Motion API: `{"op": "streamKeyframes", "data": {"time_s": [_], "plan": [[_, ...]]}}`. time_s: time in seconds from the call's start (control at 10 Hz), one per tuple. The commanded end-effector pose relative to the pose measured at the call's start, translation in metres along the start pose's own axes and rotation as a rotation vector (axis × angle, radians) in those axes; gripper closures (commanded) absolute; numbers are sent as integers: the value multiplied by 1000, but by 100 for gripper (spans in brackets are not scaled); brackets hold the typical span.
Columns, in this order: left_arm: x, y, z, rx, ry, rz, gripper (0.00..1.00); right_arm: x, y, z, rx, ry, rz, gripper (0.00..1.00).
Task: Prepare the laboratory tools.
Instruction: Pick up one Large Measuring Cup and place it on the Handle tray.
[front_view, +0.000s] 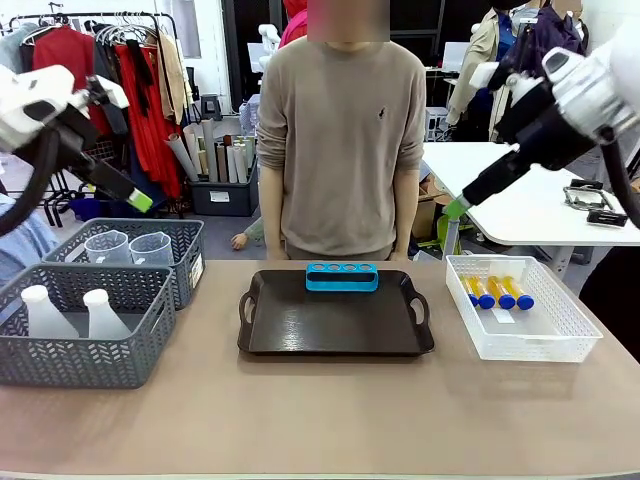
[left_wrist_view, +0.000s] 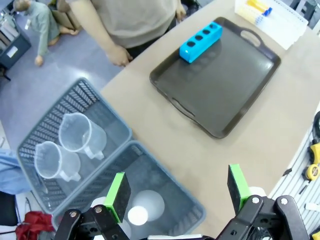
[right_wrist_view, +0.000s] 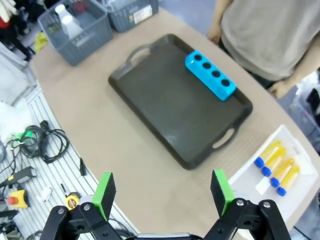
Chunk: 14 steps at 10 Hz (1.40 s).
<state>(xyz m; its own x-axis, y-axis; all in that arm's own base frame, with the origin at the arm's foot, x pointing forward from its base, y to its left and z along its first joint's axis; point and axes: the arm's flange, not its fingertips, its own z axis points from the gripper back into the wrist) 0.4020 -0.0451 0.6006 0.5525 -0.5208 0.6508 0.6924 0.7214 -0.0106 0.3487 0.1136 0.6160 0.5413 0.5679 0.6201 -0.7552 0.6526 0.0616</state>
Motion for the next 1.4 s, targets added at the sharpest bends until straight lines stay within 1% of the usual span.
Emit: {"op": "streamKeyframes", "data": {"time_s": [0.0,0.3,0.5,0.8,1.3], "plan": [[12,18,21,-43,-48,-46,0,15,-8,26,48,-1,47,0],[22,31,42,-56,-100,-58,0,36,-33,66,47,-43,21,0],[31,35,54,-32,-114,-81,0,42,-51,89,30,-70,4,0],[45,39,69,-20,-148,-124,0,39,-63,105,48,-100,16,0],[48,41,75,-21,-166,-132,0,33,-72,119,41,-146,14,0]]}}
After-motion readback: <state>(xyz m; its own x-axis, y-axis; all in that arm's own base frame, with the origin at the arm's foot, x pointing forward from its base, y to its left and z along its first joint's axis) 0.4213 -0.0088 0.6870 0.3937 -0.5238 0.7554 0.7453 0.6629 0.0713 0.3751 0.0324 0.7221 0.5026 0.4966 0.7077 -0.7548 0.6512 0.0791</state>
